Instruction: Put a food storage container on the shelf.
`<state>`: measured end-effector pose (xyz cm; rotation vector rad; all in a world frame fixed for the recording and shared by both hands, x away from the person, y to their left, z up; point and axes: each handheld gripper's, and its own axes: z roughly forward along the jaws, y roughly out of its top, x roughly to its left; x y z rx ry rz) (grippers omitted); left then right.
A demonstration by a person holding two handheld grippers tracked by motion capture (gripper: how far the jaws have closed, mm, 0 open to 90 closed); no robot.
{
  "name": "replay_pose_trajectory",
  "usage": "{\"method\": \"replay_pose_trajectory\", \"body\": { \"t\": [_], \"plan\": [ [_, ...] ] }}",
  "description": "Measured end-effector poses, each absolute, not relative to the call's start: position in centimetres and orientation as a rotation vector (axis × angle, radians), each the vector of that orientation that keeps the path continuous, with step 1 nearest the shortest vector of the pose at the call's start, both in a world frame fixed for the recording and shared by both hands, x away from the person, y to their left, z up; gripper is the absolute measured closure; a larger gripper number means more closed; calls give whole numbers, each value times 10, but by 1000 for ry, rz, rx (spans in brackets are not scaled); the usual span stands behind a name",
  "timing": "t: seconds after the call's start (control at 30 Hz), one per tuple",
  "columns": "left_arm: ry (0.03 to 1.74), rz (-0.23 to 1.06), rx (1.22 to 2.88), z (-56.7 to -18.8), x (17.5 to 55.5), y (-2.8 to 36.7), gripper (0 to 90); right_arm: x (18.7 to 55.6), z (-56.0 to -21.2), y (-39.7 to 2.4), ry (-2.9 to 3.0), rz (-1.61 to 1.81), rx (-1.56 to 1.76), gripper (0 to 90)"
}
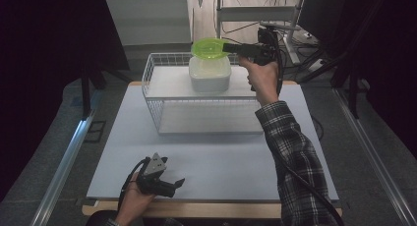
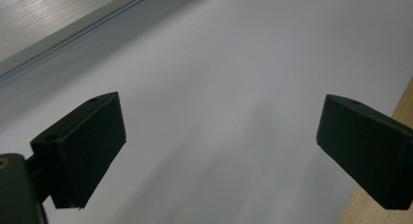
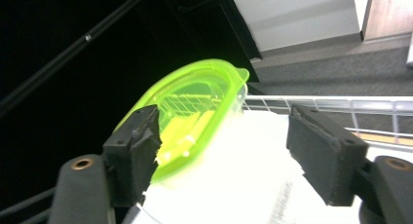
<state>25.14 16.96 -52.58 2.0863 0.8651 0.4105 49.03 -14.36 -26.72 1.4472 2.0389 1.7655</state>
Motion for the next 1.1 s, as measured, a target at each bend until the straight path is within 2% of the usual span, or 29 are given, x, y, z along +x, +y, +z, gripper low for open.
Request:
{"method": "replay_pose_trajectory", "body": {
  "t": [0.3, 1.1],
  "plan": [
    [877, 390, 2069, -525, 252, 170, 33, 476, -276, -154, 2117, 1730, 1318, 195],
    [874, 387, 2062, -525, 252, 170, 31, 420, -301, -159, 2204, 1629, 1053, 122]
  ]
}}
